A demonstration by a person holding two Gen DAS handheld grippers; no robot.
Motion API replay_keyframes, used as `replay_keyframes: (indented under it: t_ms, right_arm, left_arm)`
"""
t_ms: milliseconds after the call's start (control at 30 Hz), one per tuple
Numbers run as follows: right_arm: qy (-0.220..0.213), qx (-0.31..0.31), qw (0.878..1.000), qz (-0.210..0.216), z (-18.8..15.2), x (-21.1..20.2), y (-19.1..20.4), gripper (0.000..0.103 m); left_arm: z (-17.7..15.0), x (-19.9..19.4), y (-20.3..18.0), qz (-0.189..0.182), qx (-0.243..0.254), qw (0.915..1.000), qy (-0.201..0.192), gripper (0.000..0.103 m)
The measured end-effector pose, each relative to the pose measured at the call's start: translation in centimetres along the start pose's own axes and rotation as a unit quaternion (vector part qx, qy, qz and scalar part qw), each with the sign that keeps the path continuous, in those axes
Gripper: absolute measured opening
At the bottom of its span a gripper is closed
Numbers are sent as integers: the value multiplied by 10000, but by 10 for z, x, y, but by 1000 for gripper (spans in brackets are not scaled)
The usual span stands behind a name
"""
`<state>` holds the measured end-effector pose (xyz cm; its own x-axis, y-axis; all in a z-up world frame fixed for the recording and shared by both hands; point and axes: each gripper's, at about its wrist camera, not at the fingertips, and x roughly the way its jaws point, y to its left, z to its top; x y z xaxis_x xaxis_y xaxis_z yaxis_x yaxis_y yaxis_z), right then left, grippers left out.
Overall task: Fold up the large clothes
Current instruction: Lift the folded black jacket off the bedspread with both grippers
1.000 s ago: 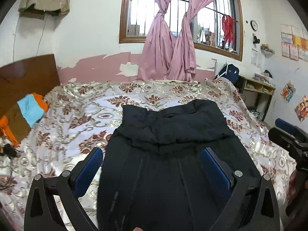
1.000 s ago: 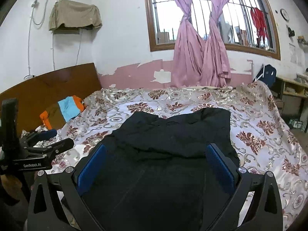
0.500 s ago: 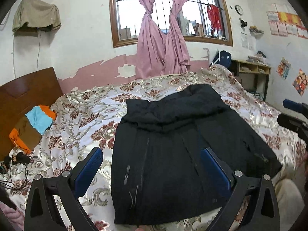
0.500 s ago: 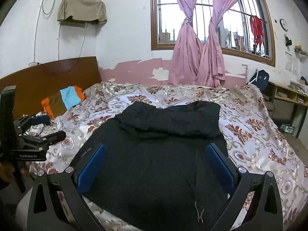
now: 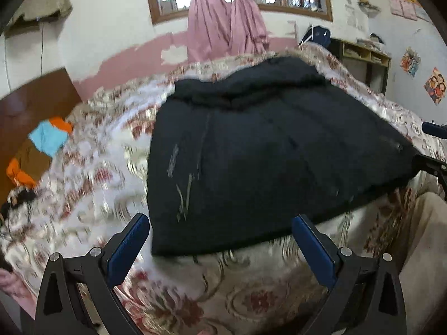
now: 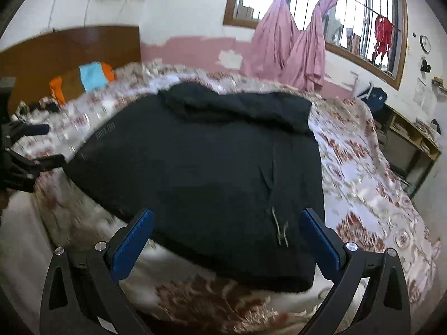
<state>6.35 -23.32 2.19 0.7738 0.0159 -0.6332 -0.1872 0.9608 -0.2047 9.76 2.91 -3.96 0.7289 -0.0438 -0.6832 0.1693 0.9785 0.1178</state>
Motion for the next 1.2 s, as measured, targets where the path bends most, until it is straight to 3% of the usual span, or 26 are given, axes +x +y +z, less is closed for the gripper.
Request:
replay_keyframes:
  t_ms: [167,333,567,967,1067,1200]
  right_arm:
    - [385,161,9991,16,-10,12,-9,101]
    - [744,-494,9954,-357,-24,27,2,101]
    - [1350,-826,9856,-588,-28,51,12,101]
    - [1481,-2096,9540,-1549,-31,79,57,101]
    - [1216,-2103,9526,-1831,-25,79,59,101]
    - [801,-1775,9610,-1963,-14,72,52,101]
  left_arm:
    - [-19,18,-9,82,123,9992,376,103]
    - [-30,28,-31,157,641,9965,521,103]
    - [-33,47,-40,527,807,9943,459,103]
    - [-38,61,-30,590,526,9953,556,103]
    - [-38,64,-25,616,413,9954,605,103]
    - [-37,64,-24,584,403,9956,604,103]
